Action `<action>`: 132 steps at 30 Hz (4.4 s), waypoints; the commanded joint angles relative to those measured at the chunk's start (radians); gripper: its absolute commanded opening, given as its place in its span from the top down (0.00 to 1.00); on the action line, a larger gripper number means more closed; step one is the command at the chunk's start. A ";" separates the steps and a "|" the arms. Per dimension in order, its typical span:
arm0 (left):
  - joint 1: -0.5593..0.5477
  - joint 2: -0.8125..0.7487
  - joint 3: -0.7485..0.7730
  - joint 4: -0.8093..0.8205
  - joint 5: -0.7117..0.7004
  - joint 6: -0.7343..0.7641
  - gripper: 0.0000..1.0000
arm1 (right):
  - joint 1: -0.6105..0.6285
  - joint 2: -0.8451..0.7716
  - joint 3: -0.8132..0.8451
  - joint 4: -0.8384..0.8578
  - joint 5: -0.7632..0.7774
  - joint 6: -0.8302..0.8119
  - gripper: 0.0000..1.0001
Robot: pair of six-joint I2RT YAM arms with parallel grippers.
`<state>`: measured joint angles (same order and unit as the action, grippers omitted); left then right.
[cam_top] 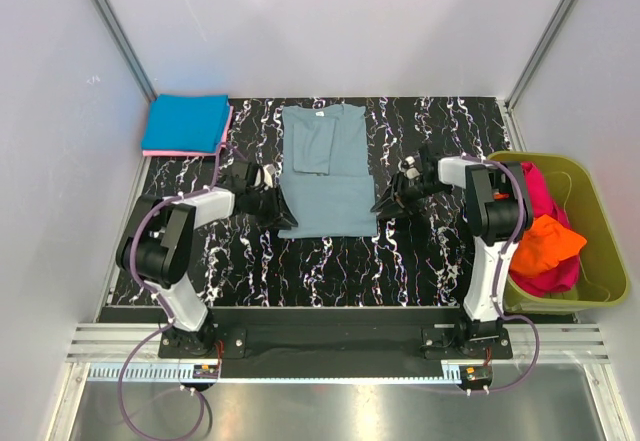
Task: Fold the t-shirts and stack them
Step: Fold the tshirt
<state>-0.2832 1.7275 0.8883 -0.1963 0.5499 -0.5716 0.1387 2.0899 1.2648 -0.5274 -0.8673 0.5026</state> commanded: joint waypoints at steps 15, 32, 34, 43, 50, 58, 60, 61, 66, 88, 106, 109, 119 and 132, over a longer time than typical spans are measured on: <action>-0.071 -0.051 -0.031 0.159 -0.005 -0.142 0.63 | 0.275 -0.005 0.156 0.059 -0.001 0.132 0.62; -0.028 -0.354 -0.241 0.081 -0.083 -0.134 0.59 | 0.035 -0.266 -0.258 0.035 0.108 -0.003 0.55; -0.030 -0.440 -0.259 0.043 -0.140 -0.177 0.51 | 0.033 -0.336 -0.291 0.040 0.146 0.020 0.51; -0.031 -0.742 -0.524 0.118 -0.336 -0.661 0.41 | 0.033 -0.573 -0.680 0.557 0.280 0.508 0.33; -0.037 -0.685 -0.643 0.359 -0.458 -0.864 0.45 | 0.056 -0.574 -0.742 0.701 0.407 0.655 0.36; -0.048 -0.523 -0.604 0.365 -0.456 -0.896 0.45 | 0.105 -0.597 -0.769 0.670 0.529 0.755 0.51; -0.057 -0.513 -0.606 0.373 -0.465 -0.910 0.45 | 0.114 -0.596 -0.769 0.655 0.553 0.763 0.51; -0.059 -0.508 -0.603 0.374 -0.467 -0.910 0.45 | 0.119 -0.590 -0.765 0.644 0.568 0.764 0.51; -0.063 -0.459 -0.565 0.357 -0.461 -0.910 0.47 | 0.127 -0.539 -0.752 0.635 0.591 0.775 0.50; -0.062 -0.301 -0.552 0.423 -0.458 -0.944 0.69 | 0.136 -0.421 -0.719 0.678 0.576 0.771 0.68; -0.047 -0.482 -0.572 0.276 -0.409 -0.814 1.00 | 0.168 -0.562 -0.723 0.570 0.488 0.608 1.00; -0.047 -0.609 -0.629 0.223 -0.400 -0.809 1.00 | 0.193 -0.614 -0.754 0.541 0.462 0.580 1.00; -0.050 -1.251 -0.755 -0.187 -0.325 -0.840 1.00 | 0.277 -0.973 -0.820 0.241 0.453 0.504 1.00; -0.054 -1.688 -0.625 -0.771 -0.254 -0.840 1.00 | 0.349 -1.467 -0.907 -0.209 0.418 0.559 1.00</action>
<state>-0.3435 0.0658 0.1978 -0.7994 0.3138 -1.4235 0.4820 0.6689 0.3592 -0.5640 -0.4629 1.0592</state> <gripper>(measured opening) 0.027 0.066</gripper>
